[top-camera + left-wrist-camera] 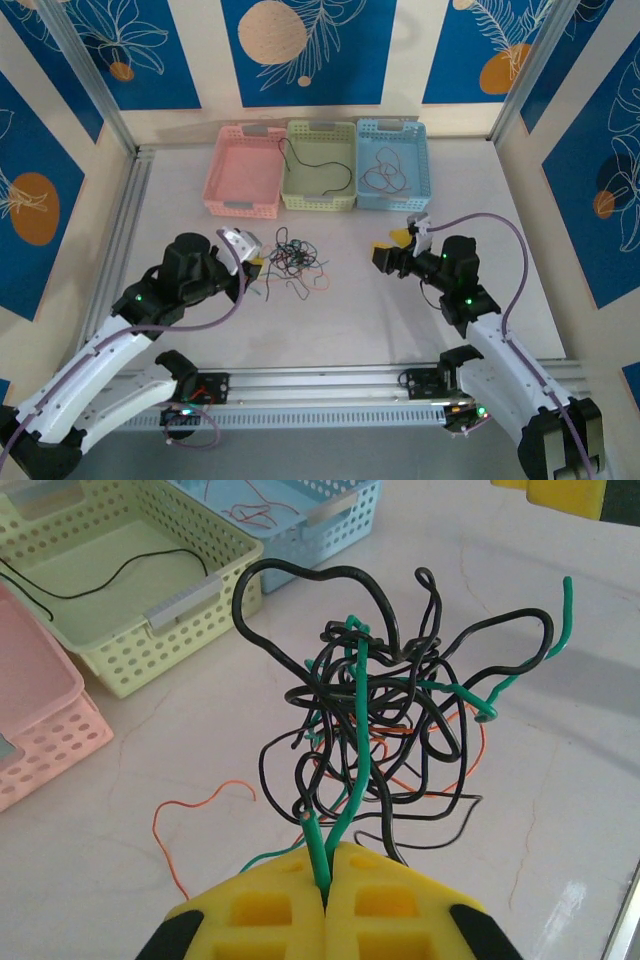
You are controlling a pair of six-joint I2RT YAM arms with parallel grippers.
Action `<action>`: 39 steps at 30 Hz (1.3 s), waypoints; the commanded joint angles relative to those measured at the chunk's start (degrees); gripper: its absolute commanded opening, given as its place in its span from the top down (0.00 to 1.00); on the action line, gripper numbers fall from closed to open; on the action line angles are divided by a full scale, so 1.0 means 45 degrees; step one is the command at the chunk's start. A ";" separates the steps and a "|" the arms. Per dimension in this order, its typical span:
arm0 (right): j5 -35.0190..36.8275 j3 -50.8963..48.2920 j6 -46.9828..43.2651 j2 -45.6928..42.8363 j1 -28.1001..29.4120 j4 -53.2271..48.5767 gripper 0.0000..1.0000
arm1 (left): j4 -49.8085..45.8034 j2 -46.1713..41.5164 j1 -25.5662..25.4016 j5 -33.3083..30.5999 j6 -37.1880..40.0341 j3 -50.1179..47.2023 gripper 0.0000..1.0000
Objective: Untangle the cables
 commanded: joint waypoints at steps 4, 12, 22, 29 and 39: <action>-0.1795 0.0470 -0.0466 0.1074 0.0940 0.0409 0.30 | 0.0606 -0.0166 0.0162 -0.0039 -0.0029 -0.0083 1.00; -0.1545 0.2456 -0.3140 0.4408 0.4121 -0.1635 0.31 | 0.0697 -0.0280 0.0180 0.0023 -0.0037 -0.0144 1.00; -0.1195 0.3004 -0.3774 0.5206 0.4932 -0.2205 0.31 | 0.0684 -0.0177 0.0192 0.0122 -0.0066 -0.0144 1.00; -0.1033 0.3409 -0.3841 0.5741 0.5084 -0.2456 0.40 | 0.0716 -0.0212 0.0208 0.0160 -0.0065 -0.0156 1.00; -0.0904 0.3756 -0.4044 0.6134 0.5336 -0.2756 0.71 | 0.0712 -0.0166 0.0201 0.0199 -0.0065 -0.0166 1.00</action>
